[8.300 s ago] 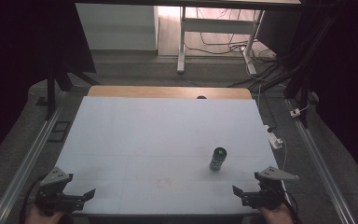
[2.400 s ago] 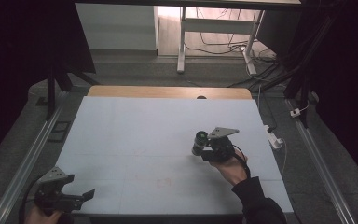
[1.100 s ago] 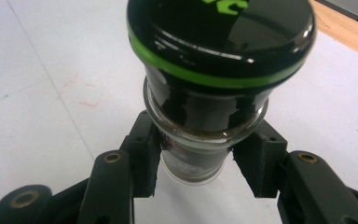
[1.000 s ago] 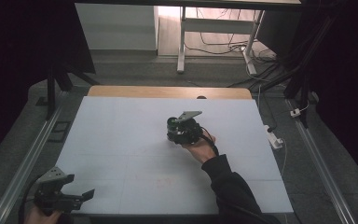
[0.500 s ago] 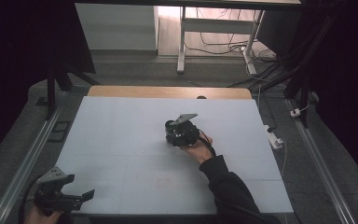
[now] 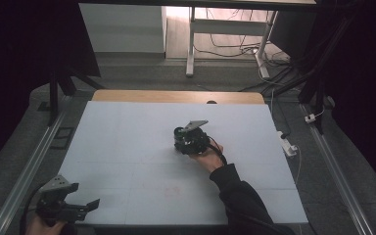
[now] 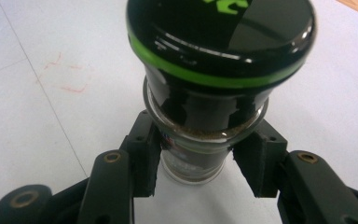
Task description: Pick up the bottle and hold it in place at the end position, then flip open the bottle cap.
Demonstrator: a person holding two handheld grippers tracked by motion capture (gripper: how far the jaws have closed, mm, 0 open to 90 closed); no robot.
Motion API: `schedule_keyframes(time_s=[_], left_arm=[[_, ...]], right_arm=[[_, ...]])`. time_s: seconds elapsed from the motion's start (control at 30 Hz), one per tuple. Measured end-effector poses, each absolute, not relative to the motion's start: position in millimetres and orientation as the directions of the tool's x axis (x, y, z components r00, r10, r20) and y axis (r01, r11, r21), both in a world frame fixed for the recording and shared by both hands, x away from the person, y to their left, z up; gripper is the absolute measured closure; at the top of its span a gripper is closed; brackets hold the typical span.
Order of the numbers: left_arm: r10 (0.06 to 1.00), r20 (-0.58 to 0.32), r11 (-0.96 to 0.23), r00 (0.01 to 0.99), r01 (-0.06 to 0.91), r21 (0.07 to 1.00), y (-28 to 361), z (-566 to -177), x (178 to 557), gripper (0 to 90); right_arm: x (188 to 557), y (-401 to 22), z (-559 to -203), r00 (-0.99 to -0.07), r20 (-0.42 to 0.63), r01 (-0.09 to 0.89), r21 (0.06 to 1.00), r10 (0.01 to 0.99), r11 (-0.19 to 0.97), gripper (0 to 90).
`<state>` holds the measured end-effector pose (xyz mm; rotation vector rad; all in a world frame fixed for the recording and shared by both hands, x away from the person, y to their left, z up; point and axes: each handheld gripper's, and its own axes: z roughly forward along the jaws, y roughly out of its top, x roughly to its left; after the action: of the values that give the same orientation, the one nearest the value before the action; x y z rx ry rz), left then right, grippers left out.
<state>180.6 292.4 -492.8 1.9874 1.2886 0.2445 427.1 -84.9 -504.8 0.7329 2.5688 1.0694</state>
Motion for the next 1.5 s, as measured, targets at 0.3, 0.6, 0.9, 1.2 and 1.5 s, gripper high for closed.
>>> schedule_keyframes(time_s=[0.3, 0.6, 0.9, 1.2, 1.5], left_arm=[[0.845, -0.223, -0.227, 0.486, 0.704, 0.673, 290.6, -491.7, 181.9, 0.0], [0.826, -0.202, -0.256, 0.527, 0.668, 0.699, 290.3, -491.1, 185.3, 0.0], [0.810, -0.202, -0.267, 0.551, 0.652, 0.709, 287.6, -490.3, 189.8, 0.0], [0.793, -0.220, -0.268, 0.568, 0.650, 0.711, 279.0, -487.3, 199.6, 0.0], [0.743, -0.190, -0.325, 0.641, 0.595, 0.735, 262.7, -488.0, 217.5, 0.0]], right_arm=[[427.6, -85.9, -505.7, -0.840, -0.039, 0.350, 0.723, 0.541, 0.595, 52.7], [427.6, -86.2, -505.9, -0.841, -0.040, 0.348, 0.723, 0.539, 0.596, 52.8], [428.0, -86.8, -506.3, -0.845, -0.041, 0.342, 0.725, 0.534, 0.598, 52.8], [428.1, -86.9, -506.3, -0.845, -0.041, 0.343, 0.724, 0.533, 0.599, 52.8], [428.3, -87.0, -506.2, -0.846, -0.041, 0.342, 0.722, 0.531, 0.601, 52.7]])
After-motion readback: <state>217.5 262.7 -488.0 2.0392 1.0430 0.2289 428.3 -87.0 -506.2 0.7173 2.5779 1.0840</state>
